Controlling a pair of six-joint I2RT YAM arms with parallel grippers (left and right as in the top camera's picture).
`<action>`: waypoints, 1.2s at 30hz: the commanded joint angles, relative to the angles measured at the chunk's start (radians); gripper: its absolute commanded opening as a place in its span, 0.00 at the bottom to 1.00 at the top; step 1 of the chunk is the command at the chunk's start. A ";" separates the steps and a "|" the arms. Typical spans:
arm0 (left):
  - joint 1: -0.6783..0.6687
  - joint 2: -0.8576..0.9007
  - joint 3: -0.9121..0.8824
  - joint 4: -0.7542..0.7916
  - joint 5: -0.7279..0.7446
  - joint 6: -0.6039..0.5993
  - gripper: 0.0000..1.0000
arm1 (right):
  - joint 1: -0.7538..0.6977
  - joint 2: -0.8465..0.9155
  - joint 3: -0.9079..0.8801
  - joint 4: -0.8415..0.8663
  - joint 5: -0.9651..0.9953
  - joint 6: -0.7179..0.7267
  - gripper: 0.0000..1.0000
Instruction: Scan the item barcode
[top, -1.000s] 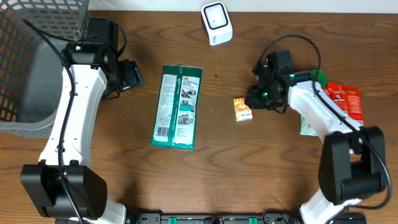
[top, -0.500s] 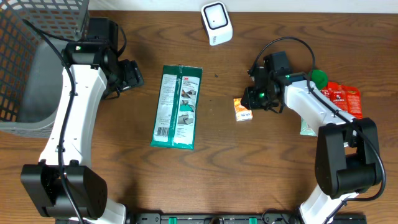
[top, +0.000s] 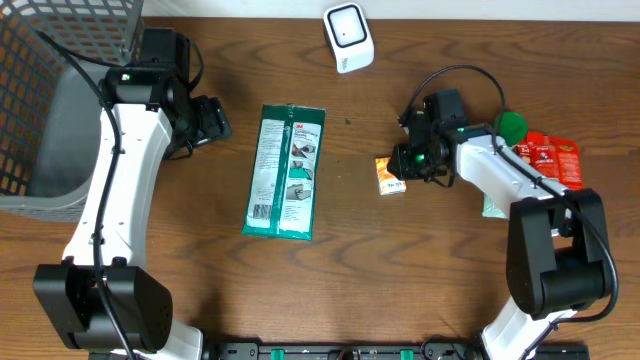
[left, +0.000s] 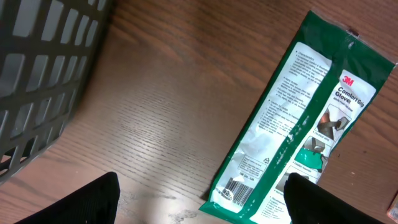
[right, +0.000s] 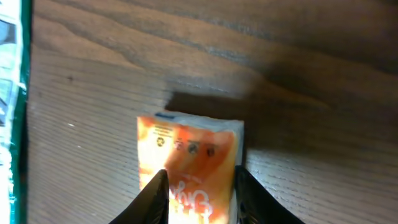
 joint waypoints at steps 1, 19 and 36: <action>0.004 -0.014 0.004 -0.004 -0.013 0.005 0.85 | -0.008 0.007 -0.040 0.013 -0.016 0.013 0.28; 0.004 -0.014 0.003 -0.004 -0.013 0.005 0.85 | 0.030 -0.222 -0.014 -0.021 0.201 0.011 0.01; 0.004 -0.014 0.004 -0.004 -0.013 0.005 0.85 | 0.426 -0.096 -0.017 -0.152 1.233 -0.003 0.01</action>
